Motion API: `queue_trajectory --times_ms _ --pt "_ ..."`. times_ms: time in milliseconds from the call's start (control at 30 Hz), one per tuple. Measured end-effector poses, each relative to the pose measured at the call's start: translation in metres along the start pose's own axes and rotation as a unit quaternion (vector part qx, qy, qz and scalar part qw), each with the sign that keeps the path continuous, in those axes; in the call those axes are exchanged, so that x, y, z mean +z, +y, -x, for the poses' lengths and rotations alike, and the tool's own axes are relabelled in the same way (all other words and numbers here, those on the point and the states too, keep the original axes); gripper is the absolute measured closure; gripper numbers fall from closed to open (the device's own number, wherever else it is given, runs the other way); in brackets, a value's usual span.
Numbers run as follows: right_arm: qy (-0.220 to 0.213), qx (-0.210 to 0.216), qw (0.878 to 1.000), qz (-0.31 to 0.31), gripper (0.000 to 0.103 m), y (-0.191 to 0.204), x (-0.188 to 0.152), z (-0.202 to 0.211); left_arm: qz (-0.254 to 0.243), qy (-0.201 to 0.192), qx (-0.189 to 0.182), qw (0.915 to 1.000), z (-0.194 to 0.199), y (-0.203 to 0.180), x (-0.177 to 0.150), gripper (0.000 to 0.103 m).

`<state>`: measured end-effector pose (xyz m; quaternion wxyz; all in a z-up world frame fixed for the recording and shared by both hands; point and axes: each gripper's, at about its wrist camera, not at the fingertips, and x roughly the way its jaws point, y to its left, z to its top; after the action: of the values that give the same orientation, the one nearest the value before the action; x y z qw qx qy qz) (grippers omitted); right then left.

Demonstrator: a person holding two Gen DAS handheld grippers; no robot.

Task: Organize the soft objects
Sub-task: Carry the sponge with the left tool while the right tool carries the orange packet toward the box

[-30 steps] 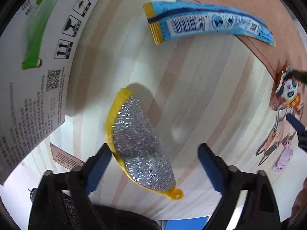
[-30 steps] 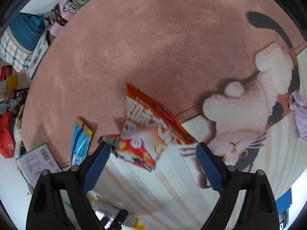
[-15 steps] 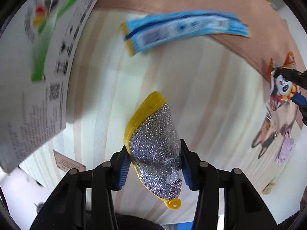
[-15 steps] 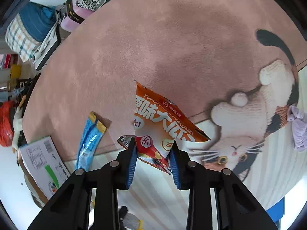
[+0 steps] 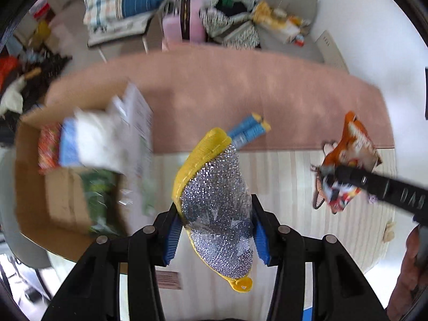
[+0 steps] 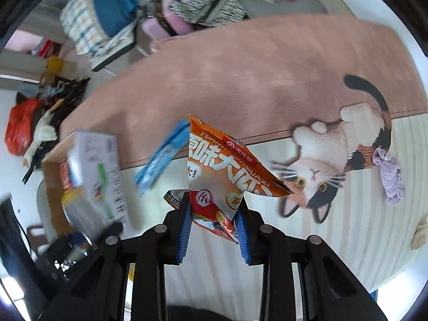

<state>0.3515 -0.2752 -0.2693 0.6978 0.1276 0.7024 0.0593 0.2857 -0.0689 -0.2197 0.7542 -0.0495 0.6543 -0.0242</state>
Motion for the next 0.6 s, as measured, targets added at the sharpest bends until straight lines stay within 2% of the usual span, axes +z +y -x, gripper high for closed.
queue_trajectory --times_ms 133,300,467,600 --pt "-0.015 0.015 0.999 0.03 0.071 0.045 -0.023 0.025 -0.009 -0.027 -0.003 0.9996 0.037 0.037 0.0 0.06" --pt "-0.021 0.033 0.997 0.071 0.071 0.125 -0.05 0.033 -0.002 -0.038 -0.005 0.9993 0.067 0.107 -0.008 0.06" --pt "-0.009 0.051 0.993 0.107 0.071 0.21 -0.075 0.011 0.012 -0.024 0.006 0.9996 0.075 0.183 -0.018 0.06" --pt "0.017 0.053 0.99 0.128 0.071 0.27 -0.089 -0.028 0.022 0.025 0.006 0.9994 0.05 0.242 -0.017 0.059"
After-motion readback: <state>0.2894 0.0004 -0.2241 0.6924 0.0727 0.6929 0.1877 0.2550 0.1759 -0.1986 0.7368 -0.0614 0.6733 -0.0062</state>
